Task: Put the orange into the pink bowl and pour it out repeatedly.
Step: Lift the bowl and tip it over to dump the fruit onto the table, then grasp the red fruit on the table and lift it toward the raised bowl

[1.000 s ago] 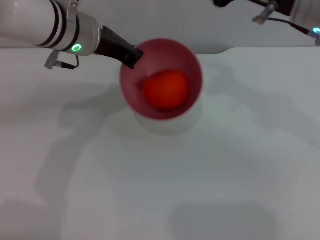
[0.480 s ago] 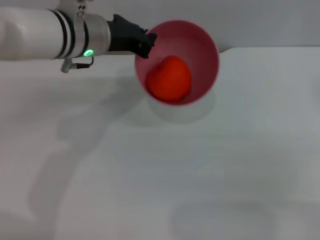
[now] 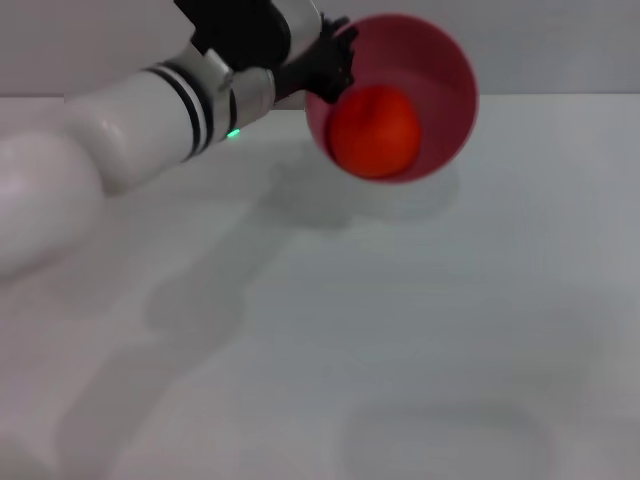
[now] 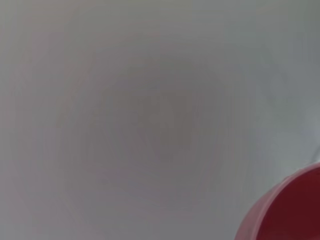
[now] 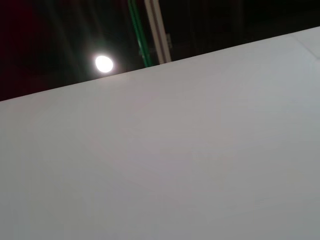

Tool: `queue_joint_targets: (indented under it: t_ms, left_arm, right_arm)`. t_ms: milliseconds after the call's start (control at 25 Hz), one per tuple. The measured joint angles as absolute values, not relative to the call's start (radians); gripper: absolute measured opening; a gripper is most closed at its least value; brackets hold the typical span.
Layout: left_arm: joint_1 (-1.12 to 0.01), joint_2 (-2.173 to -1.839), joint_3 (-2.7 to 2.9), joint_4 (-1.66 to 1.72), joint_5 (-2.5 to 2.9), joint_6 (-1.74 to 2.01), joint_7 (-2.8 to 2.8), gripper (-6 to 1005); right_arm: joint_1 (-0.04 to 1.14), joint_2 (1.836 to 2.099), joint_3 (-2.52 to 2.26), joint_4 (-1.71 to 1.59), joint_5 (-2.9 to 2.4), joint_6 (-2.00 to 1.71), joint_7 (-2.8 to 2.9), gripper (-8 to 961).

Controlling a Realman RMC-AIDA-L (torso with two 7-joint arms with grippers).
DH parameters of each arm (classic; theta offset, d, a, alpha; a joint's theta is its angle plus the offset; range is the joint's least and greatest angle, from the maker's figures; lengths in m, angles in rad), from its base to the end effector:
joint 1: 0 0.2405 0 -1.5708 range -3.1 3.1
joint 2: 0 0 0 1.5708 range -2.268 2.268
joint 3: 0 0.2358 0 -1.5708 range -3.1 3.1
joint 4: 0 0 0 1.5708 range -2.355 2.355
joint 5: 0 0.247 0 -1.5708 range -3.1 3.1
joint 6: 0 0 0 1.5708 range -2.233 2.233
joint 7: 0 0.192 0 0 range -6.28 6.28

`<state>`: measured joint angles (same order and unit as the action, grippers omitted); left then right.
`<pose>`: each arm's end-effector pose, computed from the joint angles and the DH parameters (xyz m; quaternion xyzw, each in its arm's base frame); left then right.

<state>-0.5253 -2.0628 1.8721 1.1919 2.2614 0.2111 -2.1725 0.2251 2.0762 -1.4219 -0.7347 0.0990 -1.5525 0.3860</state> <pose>-0.0764 0.4690 -0.0874 -0.8916 -0.0122 -0.1093 0.4393 0.2132 0.3601 0.1550 -0.4999 -0.0206 0.5952 0.6288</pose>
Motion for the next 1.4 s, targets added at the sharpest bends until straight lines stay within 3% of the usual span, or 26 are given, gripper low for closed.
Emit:
queue_joint_targets:
  t_ms: [560, 1200, 1400]
  left_arm:
    - [-0.481, -2.077, 2.265, 1.018, 2.259, -0.522, -1.898, 43]
    - [-0.471, -2.072, 2.247, 1.038, 2.209, -0.535, -1.985, 43]
    - [-0.470, -2.067, 2.143, 1.104, 2.092, -0.372, -2.013, 43]
  right_arm:
    - [0.232, 2.070, -1.405, -0.739, 0.084, -1.548, 0.465, 510]
    - [0.237, 2.069, -1.413, -0.727, 0.080, -1.546, 0.473, 509]
    - [0.236, 2.070, -1.408, -0.711, 0.083, -1.546, 0.488, 510]
